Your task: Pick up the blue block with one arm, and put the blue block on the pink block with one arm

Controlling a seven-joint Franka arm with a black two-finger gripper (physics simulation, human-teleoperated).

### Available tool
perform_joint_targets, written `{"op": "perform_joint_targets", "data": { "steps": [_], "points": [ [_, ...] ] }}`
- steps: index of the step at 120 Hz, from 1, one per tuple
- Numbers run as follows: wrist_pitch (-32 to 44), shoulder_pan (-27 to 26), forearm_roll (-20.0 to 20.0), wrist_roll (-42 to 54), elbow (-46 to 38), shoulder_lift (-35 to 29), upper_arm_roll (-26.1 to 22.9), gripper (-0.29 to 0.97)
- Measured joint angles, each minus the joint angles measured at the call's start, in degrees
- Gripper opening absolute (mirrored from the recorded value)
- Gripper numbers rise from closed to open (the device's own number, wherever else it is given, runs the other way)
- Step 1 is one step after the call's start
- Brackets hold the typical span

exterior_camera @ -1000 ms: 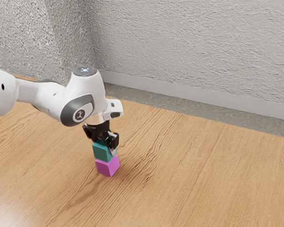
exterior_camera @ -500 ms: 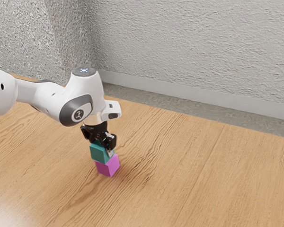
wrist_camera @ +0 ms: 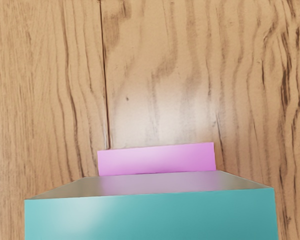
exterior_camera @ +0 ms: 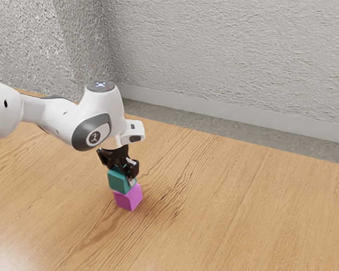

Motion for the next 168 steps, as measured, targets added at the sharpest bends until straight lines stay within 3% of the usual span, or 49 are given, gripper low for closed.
{"op": "perform_joint_targets", "data": {
  "steps": [107, 137, 168],
  "points": [
    [2.5, -0.3, -0.1, 0.4, 0.0, 1.7, -0.1, 0.34],
    [2.4, -0.3, -1.1, 1.7, 0.0, 1.9, -0.1, 0.54],
    [2.3, 0.0, -1.3, 2.8, 0.4, 0.9, -0.1, 0.62]
  ]
}}
